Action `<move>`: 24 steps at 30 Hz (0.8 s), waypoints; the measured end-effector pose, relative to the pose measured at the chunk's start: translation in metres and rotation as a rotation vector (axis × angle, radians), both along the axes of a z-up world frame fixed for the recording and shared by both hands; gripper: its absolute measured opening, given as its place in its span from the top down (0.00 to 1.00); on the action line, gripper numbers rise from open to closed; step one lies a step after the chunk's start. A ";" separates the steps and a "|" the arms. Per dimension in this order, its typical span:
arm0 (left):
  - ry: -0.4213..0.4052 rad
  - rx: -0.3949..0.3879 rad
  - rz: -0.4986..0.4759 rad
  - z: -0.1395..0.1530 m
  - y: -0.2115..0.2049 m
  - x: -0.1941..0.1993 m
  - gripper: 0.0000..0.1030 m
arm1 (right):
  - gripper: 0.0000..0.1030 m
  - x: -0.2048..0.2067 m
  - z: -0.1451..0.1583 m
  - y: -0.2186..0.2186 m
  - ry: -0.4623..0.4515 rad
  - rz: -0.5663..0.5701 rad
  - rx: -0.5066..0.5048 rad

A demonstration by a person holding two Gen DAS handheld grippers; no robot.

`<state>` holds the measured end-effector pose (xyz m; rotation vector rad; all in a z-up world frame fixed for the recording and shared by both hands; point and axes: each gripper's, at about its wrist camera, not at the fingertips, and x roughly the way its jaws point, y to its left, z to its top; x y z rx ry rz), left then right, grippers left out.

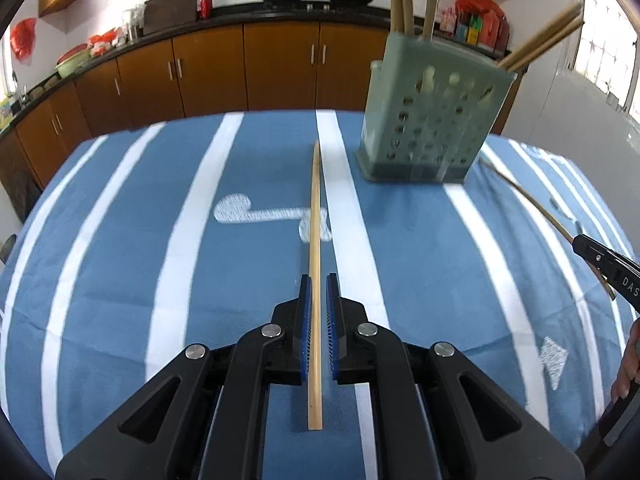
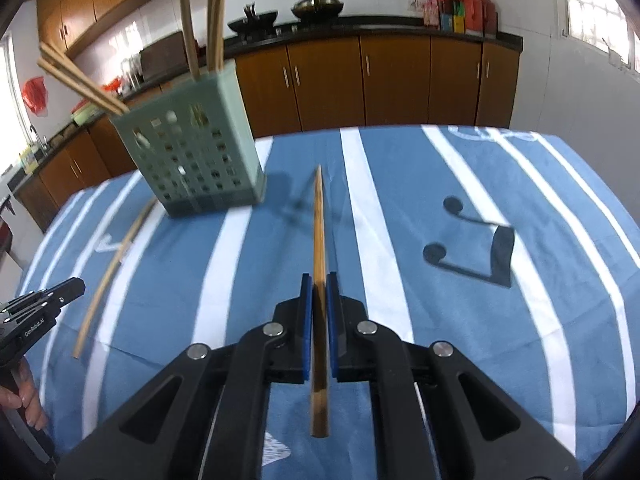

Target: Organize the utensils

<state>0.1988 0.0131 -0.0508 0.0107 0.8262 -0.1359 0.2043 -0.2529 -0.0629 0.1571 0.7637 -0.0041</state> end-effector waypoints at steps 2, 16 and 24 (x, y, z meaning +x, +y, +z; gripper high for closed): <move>-0.019 -0.007 -0.002 0.008 0.002 -0.003 0.93 | 0.92 -0.004 0.010 -0.002 -0.029 0.000 0.006; -0.191 -0.106 0.005 0.072 0.014 -0.018 0.94 | 0.92 -0.024 0.073 -0.011 -0.250 -0.016 0.063; -0.258 -0.126 0.007 0.097 0.020 -0.018 0.95 | 0.92 -0.027 0.096 -0.009 -0.323 -0.009 0.061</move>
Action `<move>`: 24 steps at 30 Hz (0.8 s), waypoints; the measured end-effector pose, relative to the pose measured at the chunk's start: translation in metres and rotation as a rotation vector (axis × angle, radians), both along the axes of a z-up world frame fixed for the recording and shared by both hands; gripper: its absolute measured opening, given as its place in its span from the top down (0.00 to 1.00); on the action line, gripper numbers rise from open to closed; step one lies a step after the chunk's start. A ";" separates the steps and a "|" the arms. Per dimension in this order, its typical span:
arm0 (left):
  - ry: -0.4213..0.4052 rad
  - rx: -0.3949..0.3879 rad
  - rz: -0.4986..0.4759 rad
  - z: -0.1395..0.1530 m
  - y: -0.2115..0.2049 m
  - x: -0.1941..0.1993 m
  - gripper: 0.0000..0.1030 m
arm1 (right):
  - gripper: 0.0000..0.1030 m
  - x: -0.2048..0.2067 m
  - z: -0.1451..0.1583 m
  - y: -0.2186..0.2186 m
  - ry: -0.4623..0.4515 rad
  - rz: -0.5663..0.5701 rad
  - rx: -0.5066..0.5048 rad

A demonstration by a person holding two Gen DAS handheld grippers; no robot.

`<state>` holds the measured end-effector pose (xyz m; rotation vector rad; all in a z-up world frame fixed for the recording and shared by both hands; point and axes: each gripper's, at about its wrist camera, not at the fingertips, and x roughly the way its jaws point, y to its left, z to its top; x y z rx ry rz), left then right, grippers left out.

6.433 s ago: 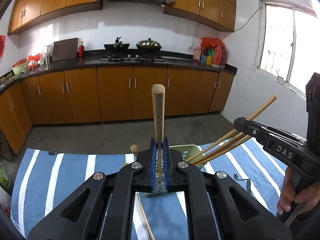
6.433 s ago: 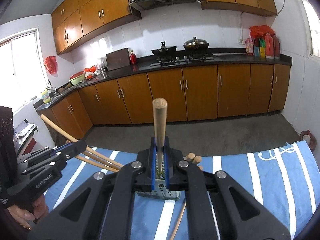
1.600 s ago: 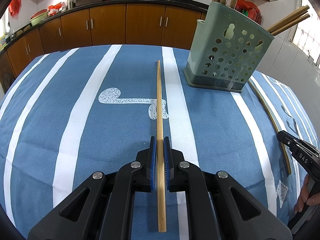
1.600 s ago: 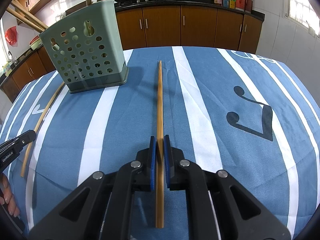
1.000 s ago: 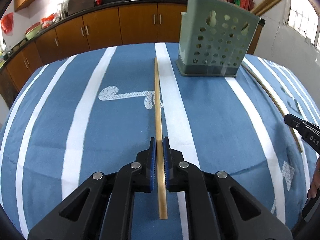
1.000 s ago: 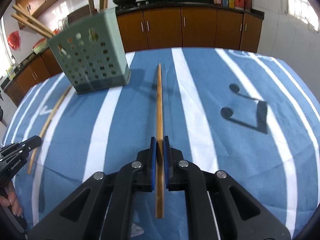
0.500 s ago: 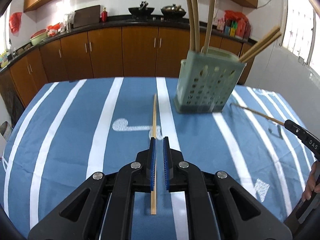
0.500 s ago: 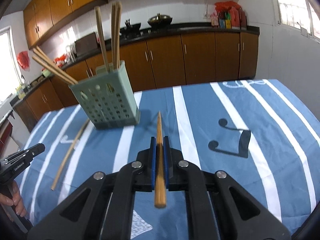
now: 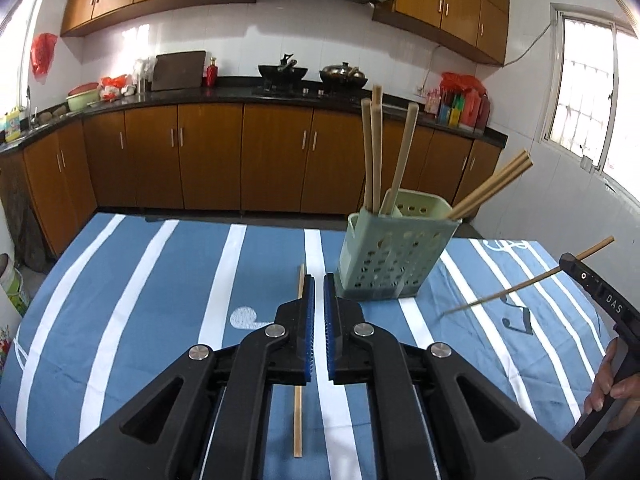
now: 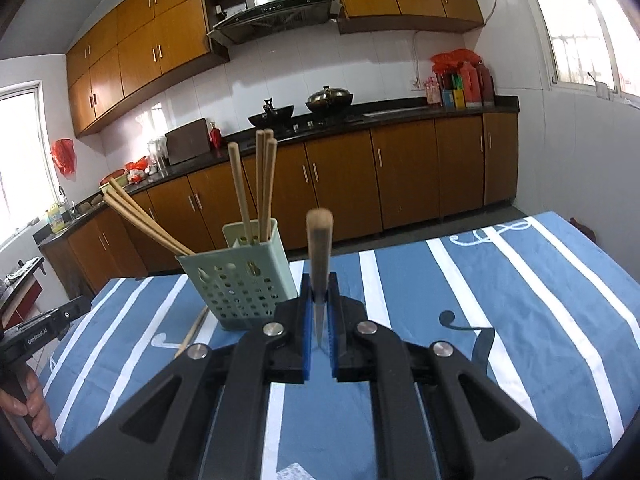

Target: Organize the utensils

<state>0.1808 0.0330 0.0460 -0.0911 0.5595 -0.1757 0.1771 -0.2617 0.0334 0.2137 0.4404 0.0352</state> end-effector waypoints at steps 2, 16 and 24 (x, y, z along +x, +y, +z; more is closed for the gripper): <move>-0.005 0.002 0.002 0.002 0.001 0.001 0.95 | 0.92 0.000 0.002 0.002 -0.004 0.003 -0.003; 0.238 0.101 -0.070 -0.106 -0.018 0.005 0.95 | 0.92 -0.003 0.002 0.010 -0.006 0.033 -0.010; 0.307 0.145 -0.051 -0.132 -0.022 0.003 0.92 | 0.92 -0.003 0.000 0.010 -0.002 0.031 -0.006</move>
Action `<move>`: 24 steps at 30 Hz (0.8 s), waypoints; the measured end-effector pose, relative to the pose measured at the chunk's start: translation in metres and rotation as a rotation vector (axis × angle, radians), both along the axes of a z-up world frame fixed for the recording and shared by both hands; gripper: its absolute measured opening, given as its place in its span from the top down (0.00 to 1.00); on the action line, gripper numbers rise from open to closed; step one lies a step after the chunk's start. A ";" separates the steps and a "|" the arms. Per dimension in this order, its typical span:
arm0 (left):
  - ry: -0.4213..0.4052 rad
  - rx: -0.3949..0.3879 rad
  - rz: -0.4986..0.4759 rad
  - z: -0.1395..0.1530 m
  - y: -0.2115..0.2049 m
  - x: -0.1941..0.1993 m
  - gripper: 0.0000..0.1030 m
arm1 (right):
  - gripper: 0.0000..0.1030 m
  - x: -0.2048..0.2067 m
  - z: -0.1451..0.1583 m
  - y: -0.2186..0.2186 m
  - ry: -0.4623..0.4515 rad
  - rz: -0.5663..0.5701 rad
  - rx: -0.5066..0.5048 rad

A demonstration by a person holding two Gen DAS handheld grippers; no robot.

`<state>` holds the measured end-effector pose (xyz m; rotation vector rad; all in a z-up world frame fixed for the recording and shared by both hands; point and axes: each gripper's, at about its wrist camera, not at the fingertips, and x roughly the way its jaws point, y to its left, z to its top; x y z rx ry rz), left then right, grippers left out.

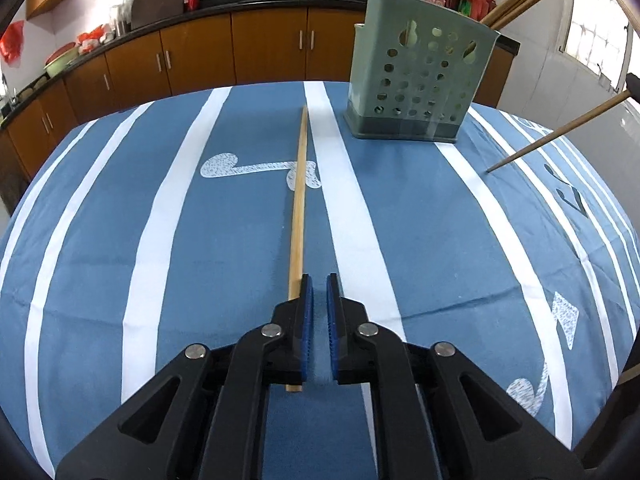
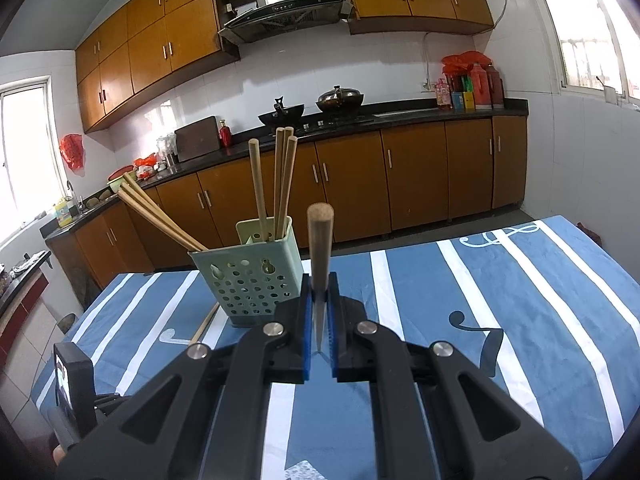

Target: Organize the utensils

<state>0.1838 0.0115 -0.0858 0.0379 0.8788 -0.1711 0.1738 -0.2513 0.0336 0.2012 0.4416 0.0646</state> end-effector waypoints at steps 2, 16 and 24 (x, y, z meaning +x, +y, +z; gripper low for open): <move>-0.001 0.010 0.001 0.000 -0.001 0.000 0.92 | 0.92 0.001 0.000 -0.001 0.000 0.000 0.003; -0.060 -0.038 -0.020 0.029 0.006 -0.009 1.00 | 0.92 0.000 0.000 -0.003 -0.010 -0.009 0.011; -0.048 -0.074 -0.001 0.011 0.013 -0.006 0.57 | 0.92 -0.001 0.000 -0.003 -0.004 0.001 0.013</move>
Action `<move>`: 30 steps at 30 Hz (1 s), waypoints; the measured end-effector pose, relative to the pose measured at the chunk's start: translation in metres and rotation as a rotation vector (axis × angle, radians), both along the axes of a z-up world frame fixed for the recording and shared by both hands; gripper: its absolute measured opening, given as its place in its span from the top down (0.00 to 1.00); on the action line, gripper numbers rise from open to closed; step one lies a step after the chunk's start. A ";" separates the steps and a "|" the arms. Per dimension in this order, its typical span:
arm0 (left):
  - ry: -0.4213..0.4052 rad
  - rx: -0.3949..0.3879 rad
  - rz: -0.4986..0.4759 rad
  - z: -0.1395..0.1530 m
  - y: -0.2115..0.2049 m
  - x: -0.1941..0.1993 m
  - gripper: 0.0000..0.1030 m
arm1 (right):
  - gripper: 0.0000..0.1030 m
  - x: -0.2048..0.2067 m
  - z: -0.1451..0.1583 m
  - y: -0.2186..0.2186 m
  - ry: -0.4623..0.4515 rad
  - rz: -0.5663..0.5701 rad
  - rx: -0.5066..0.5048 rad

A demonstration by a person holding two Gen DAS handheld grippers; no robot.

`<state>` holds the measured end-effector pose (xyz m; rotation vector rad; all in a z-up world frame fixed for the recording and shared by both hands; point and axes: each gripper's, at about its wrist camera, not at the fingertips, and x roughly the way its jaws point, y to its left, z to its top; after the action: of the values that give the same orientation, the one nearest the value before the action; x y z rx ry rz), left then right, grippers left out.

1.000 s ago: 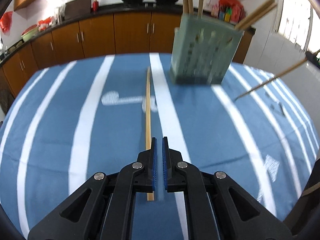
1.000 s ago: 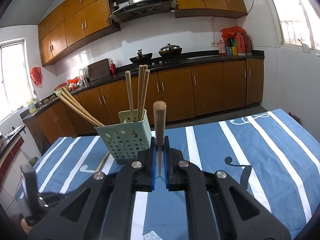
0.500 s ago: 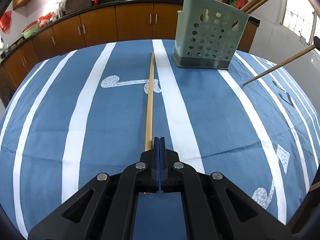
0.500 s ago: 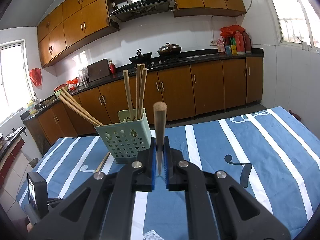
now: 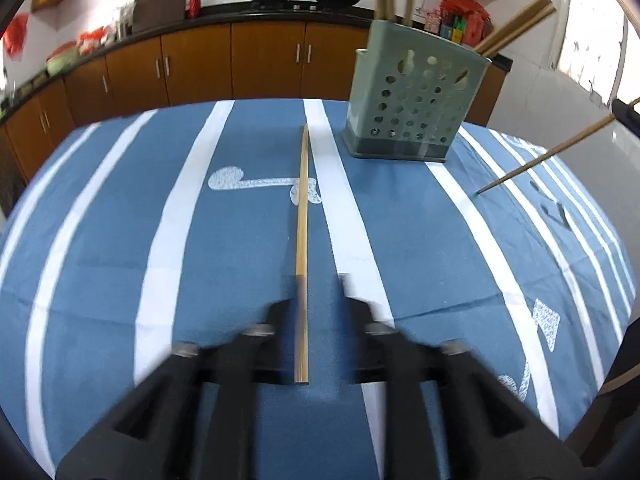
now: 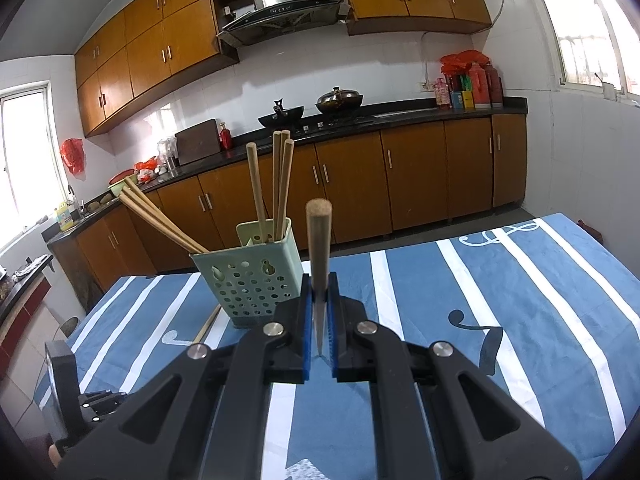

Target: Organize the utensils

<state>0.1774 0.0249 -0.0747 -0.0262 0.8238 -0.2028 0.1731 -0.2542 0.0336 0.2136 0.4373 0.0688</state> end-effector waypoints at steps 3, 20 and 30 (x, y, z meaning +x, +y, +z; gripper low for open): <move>-0.013 0.019 -0.008 0.001 -0.002 -0.002 0.51 | 0.92 0.000 0.000 0.000 0.000 0.001 0.000; 0.005 0.163 -0.022 -0.014 -0.020 -0.010 0.92 | 0.92 -0.002 0.001 -0.002 0.002 0.000 0.015; -0.021 0.076 -0.036 0.017 -0.007 -0.015 0.93 | 0.92 -0.003 0.001 -0.004 -0.001 -0.003 0.023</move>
<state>0.1628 0.0184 -0.0577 0.0617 0.8112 -0.2051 0.1699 -0.2585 0.0347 0.2370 0.4351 0.0711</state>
